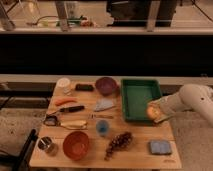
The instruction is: Place apple in tray
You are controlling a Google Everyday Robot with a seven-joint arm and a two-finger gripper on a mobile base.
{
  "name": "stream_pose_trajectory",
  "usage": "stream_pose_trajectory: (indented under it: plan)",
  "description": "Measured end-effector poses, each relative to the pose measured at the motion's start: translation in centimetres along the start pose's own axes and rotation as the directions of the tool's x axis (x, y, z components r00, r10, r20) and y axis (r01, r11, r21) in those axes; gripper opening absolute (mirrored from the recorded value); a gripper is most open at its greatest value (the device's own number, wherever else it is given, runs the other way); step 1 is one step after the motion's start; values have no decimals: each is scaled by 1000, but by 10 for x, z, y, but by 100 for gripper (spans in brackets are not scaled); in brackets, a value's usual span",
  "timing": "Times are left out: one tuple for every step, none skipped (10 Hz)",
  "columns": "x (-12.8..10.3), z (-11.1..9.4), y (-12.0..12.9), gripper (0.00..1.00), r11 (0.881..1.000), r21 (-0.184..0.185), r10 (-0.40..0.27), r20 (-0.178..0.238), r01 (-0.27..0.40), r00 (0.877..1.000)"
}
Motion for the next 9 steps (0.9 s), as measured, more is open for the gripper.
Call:
stream_pose_trajectory:
  plan:
    - [1, 2, -6, 0, 1000, 5, -9, 6, 9, 1000]
    - [2, 5, -15, 0, 1000, 10, -24, 11, 24, 1000]
    - [4, 10, -25, 0, 999, 16, -43, 16, 43, 999]
    - [6, 14, -32, 0, 998, 19, -56, 19, 56, 998]
    - [8, 19, -40, 0, 997, 25, -73, 20, 72, 997]
    - [12, 21, -44, 0, 996, 37, -85, 14, 84, 996]
    - [18, 24, -47, 0, 995, 51, -90, 7, 90, 996]
    - [21, 26, -47, 0, 994, 61, -92, 6, 92, 996]
    - [29, 26, -44, 0, 993, 83, -84, 0, 84, 996]
